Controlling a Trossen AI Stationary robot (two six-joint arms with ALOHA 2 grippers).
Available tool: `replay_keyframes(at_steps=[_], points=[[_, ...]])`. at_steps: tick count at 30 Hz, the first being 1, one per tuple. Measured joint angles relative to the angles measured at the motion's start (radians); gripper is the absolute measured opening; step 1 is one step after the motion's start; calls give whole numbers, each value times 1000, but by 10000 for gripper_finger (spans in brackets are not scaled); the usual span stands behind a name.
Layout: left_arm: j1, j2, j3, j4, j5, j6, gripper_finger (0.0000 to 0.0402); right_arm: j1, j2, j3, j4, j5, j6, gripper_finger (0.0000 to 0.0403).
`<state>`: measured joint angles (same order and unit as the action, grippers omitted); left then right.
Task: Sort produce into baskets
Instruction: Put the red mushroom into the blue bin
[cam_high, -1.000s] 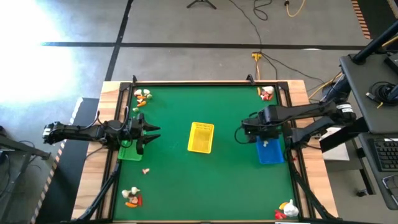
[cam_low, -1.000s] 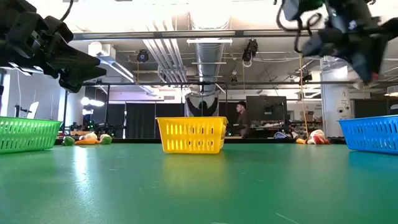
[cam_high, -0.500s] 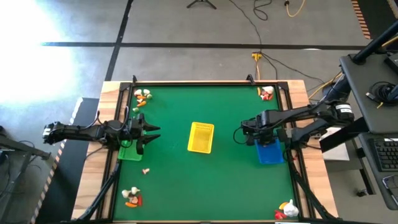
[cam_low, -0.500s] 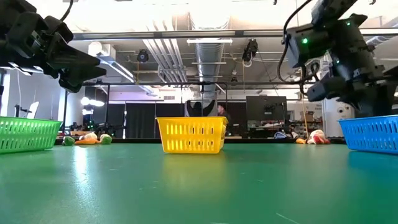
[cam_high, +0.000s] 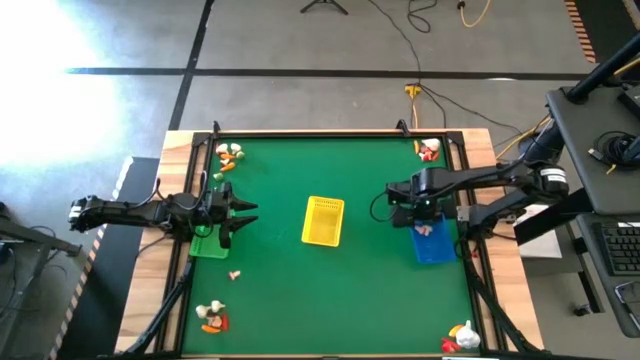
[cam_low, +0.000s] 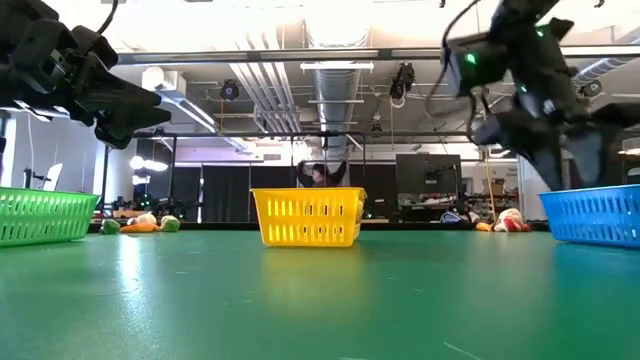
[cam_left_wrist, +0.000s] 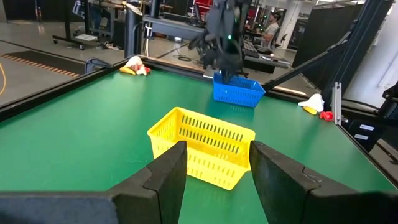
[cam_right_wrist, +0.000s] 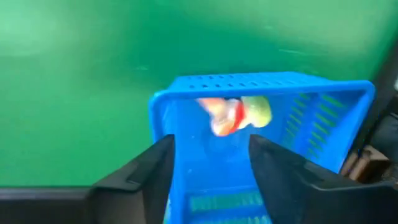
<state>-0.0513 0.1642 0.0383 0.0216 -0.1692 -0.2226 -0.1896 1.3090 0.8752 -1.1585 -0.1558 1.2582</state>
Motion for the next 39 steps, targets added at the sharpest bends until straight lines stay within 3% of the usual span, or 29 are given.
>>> replay_keyframes(at_steps=[7, 13, 22, 28, 39], points=[[0, 0, 0, 0, 0, 0, 158, -165, -11, 160, -33, 90, -114, 246], [0, 0, 0, 0, 0, 0, 158, -398, 25, 199, -21, 142, -217, 247], [0, 1, 0, 0, 0, 0, 158, -690, 84, 73, 333, 275, -248, 221], [0, 1, 0, 0, 0, 0, 158, -756, 170, 50, 481, 336, -248, 215], [0, 1, 0, 0, 0, 0, 158, -756, 243, 51, 438, 421, -247, 214]])
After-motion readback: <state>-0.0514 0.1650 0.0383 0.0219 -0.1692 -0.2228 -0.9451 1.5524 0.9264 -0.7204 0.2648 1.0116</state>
